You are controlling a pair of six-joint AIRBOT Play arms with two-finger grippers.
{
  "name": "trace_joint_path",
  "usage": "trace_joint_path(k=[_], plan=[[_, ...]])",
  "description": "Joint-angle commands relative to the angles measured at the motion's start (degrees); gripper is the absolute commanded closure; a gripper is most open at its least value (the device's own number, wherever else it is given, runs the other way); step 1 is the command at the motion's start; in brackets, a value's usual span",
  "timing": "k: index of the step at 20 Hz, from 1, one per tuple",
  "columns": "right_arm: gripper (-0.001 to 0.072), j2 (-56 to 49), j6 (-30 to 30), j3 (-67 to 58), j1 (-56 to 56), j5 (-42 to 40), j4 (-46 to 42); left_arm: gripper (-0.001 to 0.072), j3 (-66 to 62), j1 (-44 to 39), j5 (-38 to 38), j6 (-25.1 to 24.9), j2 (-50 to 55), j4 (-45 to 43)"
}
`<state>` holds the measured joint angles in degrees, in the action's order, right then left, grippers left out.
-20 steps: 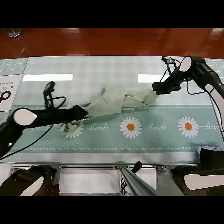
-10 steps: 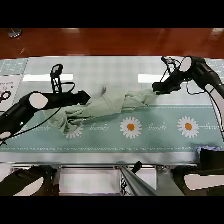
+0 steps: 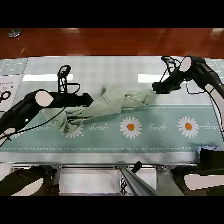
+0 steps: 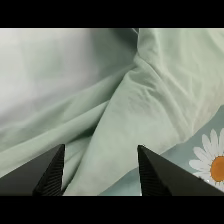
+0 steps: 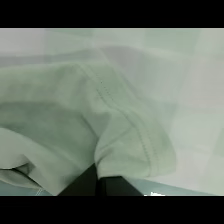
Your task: Fold the shirts.
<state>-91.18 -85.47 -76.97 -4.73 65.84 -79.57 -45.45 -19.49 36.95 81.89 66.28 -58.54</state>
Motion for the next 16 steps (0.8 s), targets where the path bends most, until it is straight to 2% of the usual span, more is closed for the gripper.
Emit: trace_joint_path(k=[1, 6, 10, 11, 13, 14, 16], plan=[[0.0697, -0.04, 0.02, 0.02, -0.02, 0.02, 0.00, 0.0152, -0.09, -0.52, 1.49, -0.15, 0.28, -1.57], [0.0697, -0.02, 0.04, 0.02, -0.02, 0.15, 0.00, 0.0152, -0.07, -0.57, 6.54, -0.92, 2.10, -4.02], [0.0696, -0.02, 0.04, 0.02, -0.02, 0.15, -0.02, 0.0154, -0.04, -2.25, 6.34, -1.55, 4.20, -3.85], [0.0697, -0.02, 0.04, 0.02, -0.02, 0.13, -0.04, 0.0185, -0.04, -2.80, 5.64, -1.73, 4.55, -3.85], [0.0697, -0.02, 0.04, 0.02, -0.02, 0.17, -0.07, 0.0566, -0.07, -3.39, 3.98, -1.70, 4.72, -3.80], [0.0697, -0.02, 0.04, 0.02, -0.02, 0.20, -0.24, 0.0681, -0.22, -3.39, 3.58, -1.73, 4.55, -3.61], [0.0697, -0.02, 0.04, 0.02, -0.02, 0.31, -0.39, 0.0683, -1.46, -3.26, 3.58, -1.75, 3.67, -3.67]])
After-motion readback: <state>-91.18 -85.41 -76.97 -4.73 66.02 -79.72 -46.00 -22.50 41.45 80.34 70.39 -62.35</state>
